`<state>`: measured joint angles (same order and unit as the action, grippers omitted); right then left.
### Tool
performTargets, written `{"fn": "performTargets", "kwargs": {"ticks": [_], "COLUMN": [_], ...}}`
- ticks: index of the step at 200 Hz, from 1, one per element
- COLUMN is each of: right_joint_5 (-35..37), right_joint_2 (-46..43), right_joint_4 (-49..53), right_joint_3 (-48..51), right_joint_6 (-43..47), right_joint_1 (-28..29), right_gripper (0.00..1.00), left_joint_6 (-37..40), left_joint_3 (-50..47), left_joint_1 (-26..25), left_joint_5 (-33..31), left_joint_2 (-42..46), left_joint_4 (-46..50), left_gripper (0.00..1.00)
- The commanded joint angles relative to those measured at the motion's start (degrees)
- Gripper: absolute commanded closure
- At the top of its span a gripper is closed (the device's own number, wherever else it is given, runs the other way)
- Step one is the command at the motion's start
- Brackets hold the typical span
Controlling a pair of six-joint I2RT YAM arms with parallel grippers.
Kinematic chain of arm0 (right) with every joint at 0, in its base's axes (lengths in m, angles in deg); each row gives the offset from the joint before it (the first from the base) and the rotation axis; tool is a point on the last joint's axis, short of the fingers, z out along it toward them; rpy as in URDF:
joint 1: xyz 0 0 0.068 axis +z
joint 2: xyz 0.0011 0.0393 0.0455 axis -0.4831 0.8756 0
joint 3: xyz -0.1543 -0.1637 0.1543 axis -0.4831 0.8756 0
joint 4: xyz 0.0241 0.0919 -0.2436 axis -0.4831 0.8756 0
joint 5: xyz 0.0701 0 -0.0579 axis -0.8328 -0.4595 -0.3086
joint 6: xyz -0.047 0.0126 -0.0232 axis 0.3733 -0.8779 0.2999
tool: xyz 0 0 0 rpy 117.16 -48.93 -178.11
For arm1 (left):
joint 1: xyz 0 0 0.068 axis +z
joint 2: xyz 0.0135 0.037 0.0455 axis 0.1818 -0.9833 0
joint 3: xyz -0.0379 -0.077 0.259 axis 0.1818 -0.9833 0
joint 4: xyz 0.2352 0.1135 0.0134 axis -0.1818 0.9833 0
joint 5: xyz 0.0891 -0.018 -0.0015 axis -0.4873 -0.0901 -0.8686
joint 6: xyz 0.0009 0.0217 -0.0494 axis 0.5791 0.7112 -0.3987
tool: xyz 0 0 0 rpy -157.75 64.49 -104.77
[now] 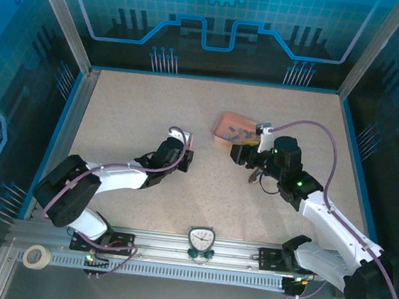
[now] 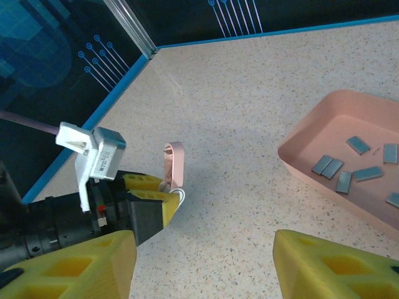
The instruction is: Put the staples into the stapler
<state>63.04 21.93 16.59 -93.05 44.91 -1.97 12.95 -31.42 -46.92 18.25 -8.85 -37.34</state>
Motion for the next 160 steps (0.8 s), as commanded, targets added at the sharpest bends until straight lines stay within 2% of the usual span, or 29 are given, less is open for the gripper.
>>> {"fn": "performTargets", "kwargs": {"ticks": [1, 87, 139, 160], "right_joint_5": [-1.26, -1.79, -1.72, -1.66], "right_joint_2": [0.57, 1.55, 1.37, 1.20], "right_joint_4": [-1.40, -1.40, -1.05, -0.61], "right_joint_3": [0.04, -0.33, -0.33, -0.59], "right_joint_6": [-0.90, -1.09, -1.12, -1.01], "right_joint_1": [-0.55, -0.79, -0.91, -0.92], "right_gripper": [0.40, 0.40, 0.40, 0.38], "left_joint_6": [-5.54, -7.94, -8.47, -8.27], "left_joint_3": [-1.66, -2.89, -3.18, -3.19], "left_joint_1": [0.54, 0.53, 0.57, 0.51], "left_joint_5": [-2.86, -3.38, -3.60, -4.16], "left_joint_2": [-2.25, -5.93, -6.65, -5.90], "left_joint_4": [-1.96, -0.99, -1.01, -0.52], "left_gripper": [0.78, 0.77, 0.63, 0.52]}}
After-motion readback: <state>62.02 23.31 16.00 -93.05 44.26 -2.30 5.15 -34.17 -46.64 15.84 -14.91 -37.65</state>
